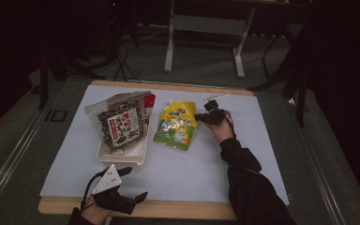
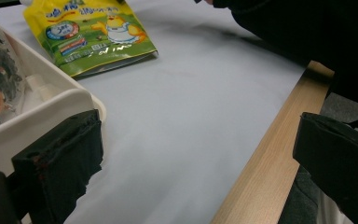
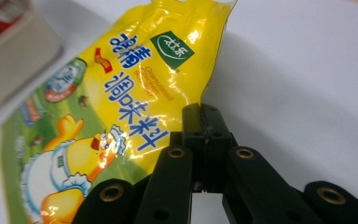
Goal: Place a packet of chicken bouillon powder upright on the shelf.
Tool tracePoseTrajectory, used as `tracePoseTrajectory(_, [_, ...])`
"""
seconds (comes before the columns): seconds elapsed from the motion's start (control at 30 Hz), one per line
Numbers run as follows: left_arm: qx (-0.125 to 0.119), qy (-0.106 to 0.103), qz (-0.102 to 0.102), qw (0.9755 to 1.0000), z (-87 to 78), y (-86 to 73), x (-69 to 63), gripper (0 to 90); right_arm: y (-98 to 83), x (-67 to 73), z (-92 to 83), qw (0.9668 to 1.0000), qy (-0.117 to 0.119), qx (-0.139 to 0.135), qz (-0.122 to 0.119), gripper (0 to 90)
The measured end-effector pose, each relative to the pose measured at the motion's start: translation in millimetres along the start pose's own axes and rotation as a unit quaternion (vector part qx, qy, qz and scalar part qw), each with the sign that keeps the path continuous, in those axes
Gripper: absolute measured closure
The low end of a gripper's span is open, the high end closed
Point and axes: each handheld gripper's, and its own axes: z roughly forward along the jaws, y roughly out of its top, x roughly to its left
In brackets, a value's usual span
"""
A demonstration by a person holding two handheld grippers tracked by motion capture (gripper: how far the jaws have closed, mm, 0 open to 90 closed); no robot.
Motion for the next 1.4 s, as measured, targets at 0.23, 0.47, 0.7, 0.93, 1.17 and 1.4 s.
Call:
tracePoseTrajectory(0.23, [-0.004, 0.000, 0.000, 1.0000, -0.9, 1.4, -0.2, 3.2, 2.5, 16.2, -27.4, 0.9989, 0.014, -0.039, -0.023, 90.0])
tracePoseTrajectory(0.47, [-0.020, 0.001, -0.005, 0.9998, -0.9, 2.9, -2.5, 3.1, 4.1, 44.4, -55.9, 0.9947, 0.025, -0.073, -0.068, 90.0])
tracePoseTrajectory(0.7, [-0.032, -0.006, -0.014, 0.9994, -2.0, 4.4, -2.1, 3.1, 2.3, 67.3, -73.2, 0.9897, 0.035, -0.091, -0.105, 90.0])
tracePoseTrajectory(0.93, [-0.044, -0.008, -0.025, 0.9987, -3.3, 7.0, -0.1, 3.2, -5.1, 86.9, -85.2, 0.9839, 0.051, -0.106, -0.135, 90.0])
tracePoseTrajectory(1.17, [-0.046, 0.017, 0.010, 0.9988, -3.8, 14.6, 1.1, 4.1, -18.1, 99.9, -92.5, 0.9788, 0.061, -0.110, -0.161, 90.0])
tracePoseTrajectory(1.4, [-0.029, 0.023, -0.001, 0.9993, -3.1, 34.8, 9.9, 7.4, -30.0, 102.3, -95.8, 0.9784, 0.062, -0.107, -0.166, 90.0])
